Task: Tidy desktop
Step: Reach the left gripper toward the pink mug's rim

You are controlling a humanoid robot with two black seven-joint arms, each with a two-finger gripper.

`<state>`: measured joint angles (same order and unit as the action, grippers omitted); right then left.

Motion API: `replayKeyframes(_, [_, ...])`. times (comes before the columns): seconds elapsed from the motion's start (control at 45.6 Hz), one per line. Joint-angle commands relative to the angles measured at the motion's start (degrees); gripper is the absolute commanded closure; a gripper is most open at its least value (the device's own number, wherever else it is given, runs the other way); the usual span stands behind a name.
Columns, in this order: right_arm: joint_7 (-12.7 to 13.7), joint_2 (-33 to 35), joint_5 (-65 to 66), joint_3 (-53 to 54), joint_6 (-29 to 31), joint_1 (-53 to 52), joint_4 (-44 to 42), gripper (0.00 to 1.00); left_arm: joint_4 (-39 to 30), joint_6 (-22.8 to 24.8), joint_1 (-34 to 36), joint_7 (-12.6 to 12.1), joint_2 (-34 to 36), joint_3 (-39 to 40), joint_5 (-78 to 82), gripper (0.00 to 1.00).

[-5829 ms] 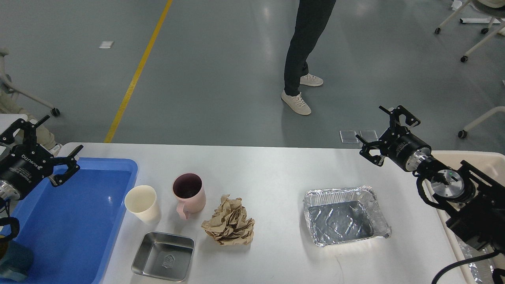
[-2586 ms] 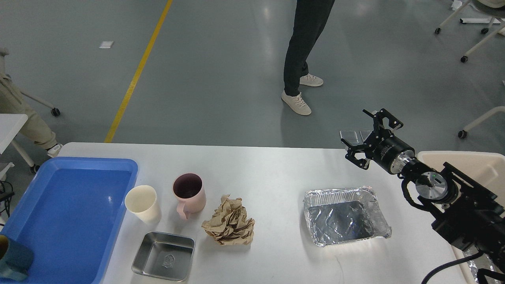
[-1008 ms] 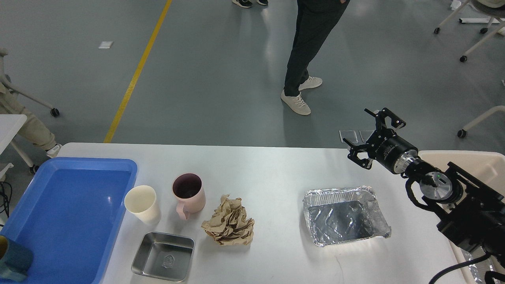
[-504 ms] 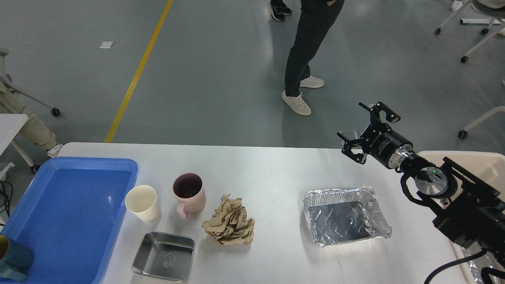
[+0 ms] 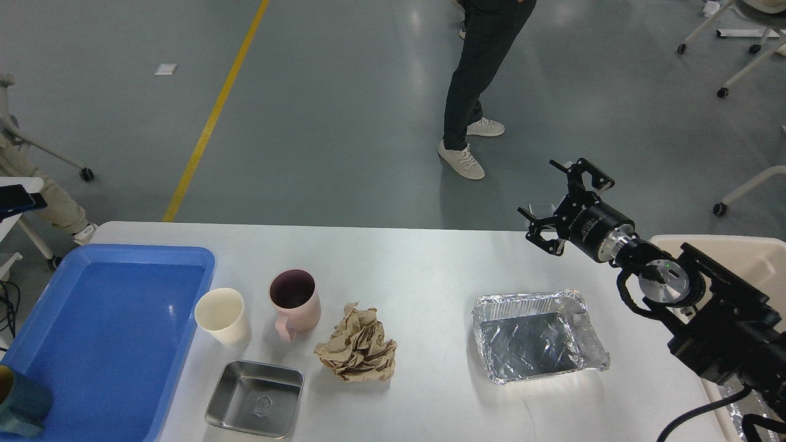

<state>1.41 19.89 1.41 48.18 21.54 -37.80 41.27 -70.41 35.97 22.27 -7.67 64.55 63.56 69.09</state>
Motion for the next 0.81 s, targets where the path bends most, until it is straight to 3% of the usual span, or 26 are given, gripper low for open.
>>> replayKeyframes(0.0, [0.0, 0.1, 0.0, -0.1, 0.0, -0.1, 0.1, 0.00, -0.1, 0.7, 8.5, 0.0, -0.4, -10.3, 1.3, 0.03])
replayKeyframes(0.241, [0.0, 0.1, 1.1, -0.1, -0.7, 0.0, 1.6, 0.00, -0.7, 0.9, 23.6, 1.5, -5.1, -31.6, 10.9, 0.03])
replayKeyframes(0.46, [0.0, 0.0, 1.6, -0.1, -0.8, 0.2, 2.3, 0.00, -0.1, 1.2, 27.7, 2.1, -11.7, -33.2, 14.8, 0.03])
replayKeyframes(0.657, [0.0, -0.9, 1.8, -0.1, -0.8, 0.4, 2.4, 0.00, 1.2, 4.4, 26.9, 9.9, -17.6, -33.6, 14.2, 0.03])
replayKeyframes(0.789, [0.0, -1.3, 3.2, 0.1, -0.8, 0.4, 2.4, 0.00, 1.5, 4.6, 25.9, 9.9, -18.2, -33.9, 14.7, 0.03])
